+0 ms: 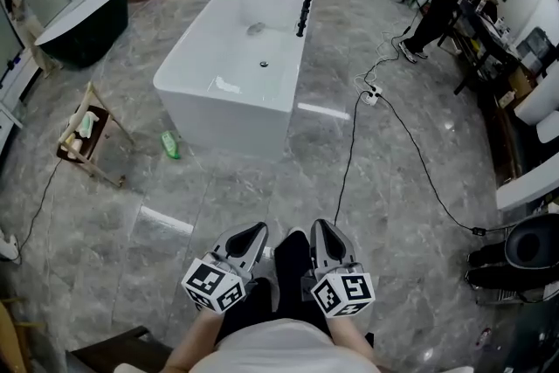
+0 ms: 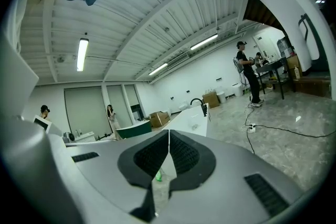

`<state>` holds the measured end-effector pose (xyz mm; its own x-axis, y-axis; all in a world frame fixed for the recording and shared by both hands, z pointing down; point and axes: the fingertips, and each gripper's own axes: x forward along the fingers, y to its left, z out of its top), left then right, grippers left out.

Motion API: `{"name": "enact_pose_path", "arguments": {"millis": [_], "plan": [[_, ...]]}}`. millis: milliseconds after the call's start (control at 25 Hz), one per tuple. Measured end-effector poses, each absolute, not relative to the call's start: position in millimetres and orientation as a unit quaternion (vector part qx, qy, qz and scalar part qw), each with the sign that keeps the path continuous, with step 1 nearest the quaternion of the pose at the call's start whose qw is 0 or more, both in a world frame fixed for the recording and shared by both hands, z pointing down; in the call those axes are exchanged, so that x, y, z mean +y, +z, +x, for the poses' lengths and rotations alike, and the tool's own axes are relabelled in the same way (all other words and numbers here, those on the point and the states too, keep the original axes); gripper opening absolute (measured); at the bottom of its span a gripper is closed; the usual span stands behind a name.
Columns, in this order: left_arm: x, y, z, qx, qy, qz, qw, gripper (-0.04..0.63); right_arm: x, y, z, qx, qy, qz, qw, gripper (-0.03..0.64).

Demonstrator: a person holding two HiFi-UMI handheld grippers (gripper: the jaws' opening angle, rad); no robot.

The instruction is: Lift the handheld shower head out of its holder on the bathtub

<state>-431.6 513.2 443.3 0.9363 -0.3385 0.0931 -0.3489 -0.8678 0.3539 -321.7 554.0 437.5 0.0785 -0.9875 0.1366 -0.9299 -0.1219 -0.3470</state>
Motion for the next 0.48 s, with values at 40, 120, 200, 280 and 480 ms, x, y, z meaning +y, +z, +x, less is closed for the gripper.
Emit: {"name": "enact_pose_path", "arguments": {"millis": [40,120,200,280,480], "plan": [[508.2,443.1,-424.9,-0.178,0.015,0.966,0.185,0.011,548.3,437.3,-315.3,0.657,-0.169,-0.729,0.084,0.017],[497.3,441.3,-409.1,-0.177,0.016,0.967,0.184,0.011,535.6,437.8,-299.9,0.657,-0.172,-0.729,0.083,0.017],[482.3,438.8,-392.2,-0.176,0.016,0.967,0.182,0.012,518.9,437.1,-283.2,0.657,-0.175,-0.728,0.086,0.017],[465.4,436.5,-374.3,-0.175,0.016,0.968,0.18,0.011,500.2,433.7,-266.4,0.659,-0.174,-0.727,0.088,0.017],[424.0,436.5,-330.4,-0.178,0.015,0.967,0.18,0.011,458.3,433.2,-226.0,0.666,-0.174,-0.721,0.086,0.017]]}}
